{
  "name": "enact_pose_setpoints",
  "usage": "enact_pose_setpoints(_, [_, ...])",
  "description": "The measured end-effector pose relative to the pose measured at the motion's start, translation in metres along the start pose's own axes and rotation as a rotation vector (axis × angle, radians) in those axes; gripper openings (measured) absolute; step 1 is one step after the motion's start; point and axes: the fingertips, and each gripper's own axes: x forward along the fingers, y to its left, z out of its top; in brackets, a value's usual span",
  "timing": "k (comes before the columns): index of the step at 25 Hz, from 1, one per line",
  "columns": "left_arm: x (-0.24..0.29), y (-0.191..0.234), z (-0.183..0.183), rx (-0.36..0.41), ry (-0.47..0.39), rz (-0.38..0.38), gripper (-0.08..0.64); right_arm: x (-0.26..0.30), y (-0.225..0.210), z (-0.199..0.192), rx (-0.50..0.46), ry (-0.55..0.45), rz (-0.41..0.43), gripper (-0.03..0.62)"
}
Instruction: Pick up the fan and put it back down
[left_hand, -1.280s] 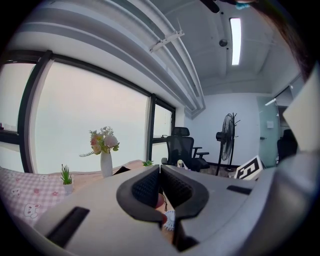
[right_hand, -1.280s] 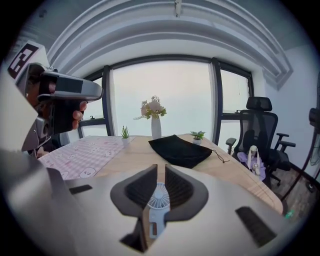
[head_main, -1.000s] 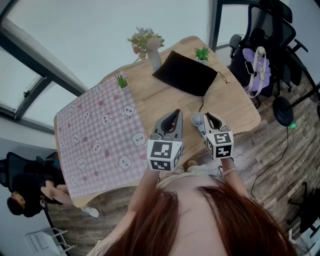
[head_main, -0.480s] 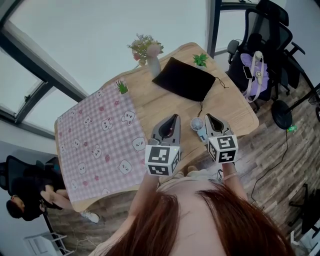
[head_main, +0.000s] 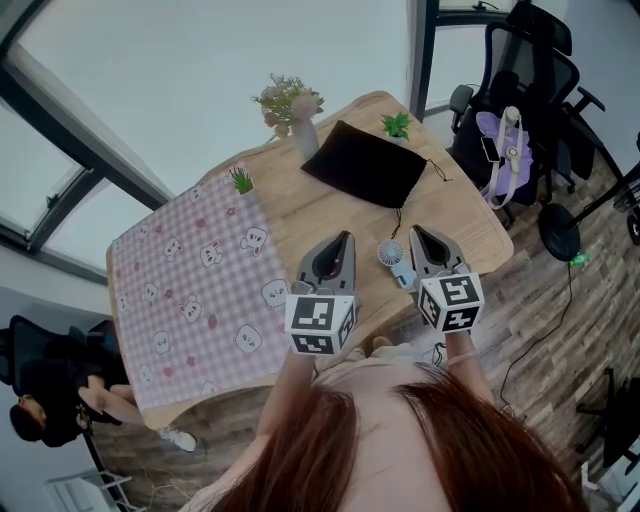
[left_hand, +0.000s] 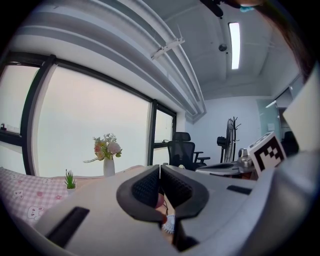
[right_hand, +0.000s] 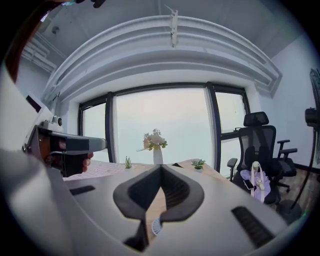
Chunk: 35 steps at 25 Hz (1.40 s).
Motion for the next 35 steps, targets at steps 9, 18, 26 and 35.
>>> enact_pose_setpoints(9, [-0.001, 0.006, 0.004, -0.003, -0.009, 0.013, 0.012, -0.007, 0.002, 0.026, -0.016, -0.054, 0.012, 0.000])
enact_pose_setpoints(18, [-0.002, 0.011, 0.007, -0.001, -0.016, 0.022, 0.012, -0.012, 0.003, 0.040, -0.029, -0.086, 0.019, 0.000])
enact_pose_setpoints(26, [-0.002, 0.014, 0.008, -0.013, -0.011, 0.020, 0.012, -0.012, 0.007, 0.047, -0.047, -0.091, 0.024, 0.000])
enact_pose_setpoints(35, [-0.002, 0.017, 0.008, -0.016, -0.002, 0.026, 0.012, -0.010, 0.008, 0.047, -0.056, -0.082, 0.027, 0.000])
